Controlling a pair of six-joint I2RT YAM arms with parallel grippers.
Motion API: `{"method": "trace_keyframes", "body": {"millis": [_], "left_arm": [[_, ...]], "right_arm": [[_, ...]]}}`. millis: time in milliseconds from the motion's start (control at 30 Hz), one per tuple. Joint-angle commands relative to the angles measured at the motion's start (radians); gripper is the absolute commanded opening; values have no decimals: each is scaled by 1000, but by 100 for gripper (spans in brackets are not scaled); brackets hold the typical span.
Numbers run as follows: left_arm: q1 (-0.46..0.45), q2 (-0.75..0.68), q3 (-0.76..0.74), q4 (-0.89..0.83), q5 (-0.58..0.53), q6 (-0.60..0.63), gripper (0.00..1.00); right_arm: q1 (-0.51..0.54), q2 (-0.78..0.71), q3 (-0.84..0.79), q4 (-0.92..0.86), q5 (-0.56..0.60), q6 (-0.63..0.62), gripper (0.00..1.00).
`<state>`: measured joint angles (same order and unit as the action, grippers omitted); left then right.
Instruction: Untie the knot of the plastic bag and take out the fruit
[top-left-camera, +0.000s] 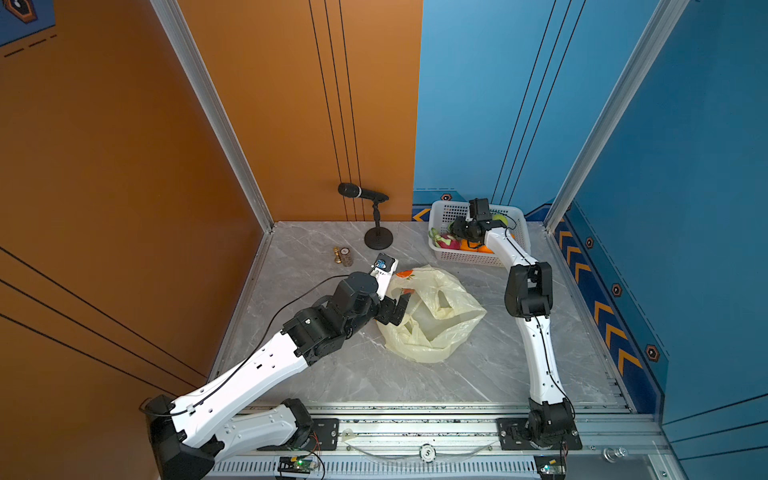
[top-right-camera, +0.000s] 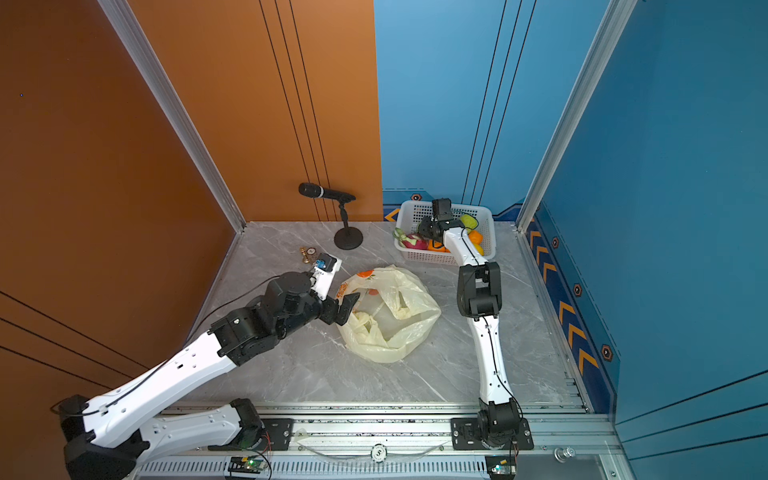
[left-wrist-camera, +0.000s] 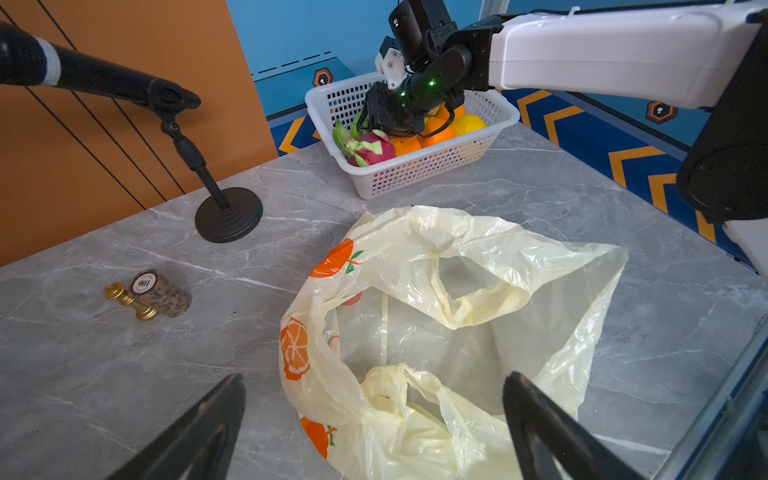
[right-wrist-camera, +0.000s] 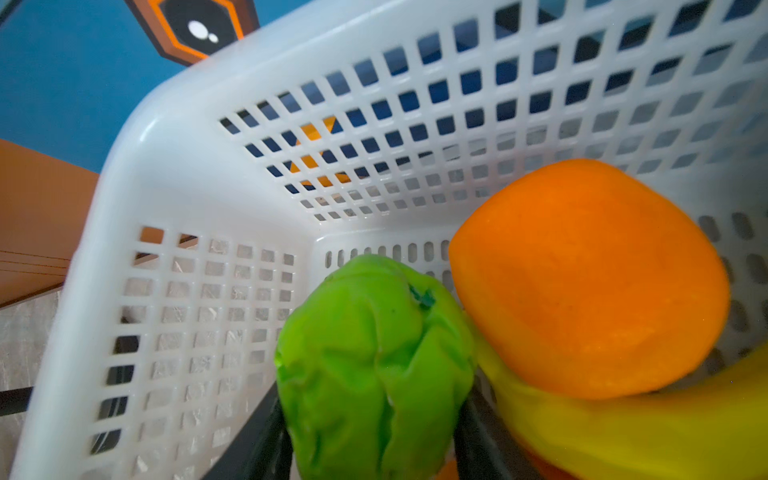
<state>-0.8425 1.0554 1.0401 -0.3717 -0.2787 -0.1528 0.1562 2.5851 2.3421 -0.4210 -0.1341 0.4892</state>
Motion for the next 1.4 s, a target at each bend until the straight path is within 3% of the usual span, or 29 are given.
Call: {"method": "trace_keyframes", "body": {"millis": [0,233,467,600,800,1000,1167,1367], "left_arm": [[8,-11,-51,-26,-75,-25,98],[60,-28,-135,63,-101,-56,98],[245,-92,-245,164,-46,-27,98],[400,-117,-334,267,-5,-11,98],[632,-109,-458,410,40,-6,98],[752,-23,-572,643,53,64,98],[767,101,-598,778,92,147,98],[778,282,-675,1111,183,208,98]], "right_arm": [[4,-37,34,-51,-14,19,60],[0,-229,-108,-42,-11,-1,79],[1,-545,-399,17,9,-44,86],[8,-778,-673,76,54,-75,87],[38,-1160,-1156,178,258,-156,90],[66,-1438,-1564,353,455,-263,91],[33,-1477,-1735,462,606,-321,92],[-52,-1302,-1903,893,591,-440,93]]}}
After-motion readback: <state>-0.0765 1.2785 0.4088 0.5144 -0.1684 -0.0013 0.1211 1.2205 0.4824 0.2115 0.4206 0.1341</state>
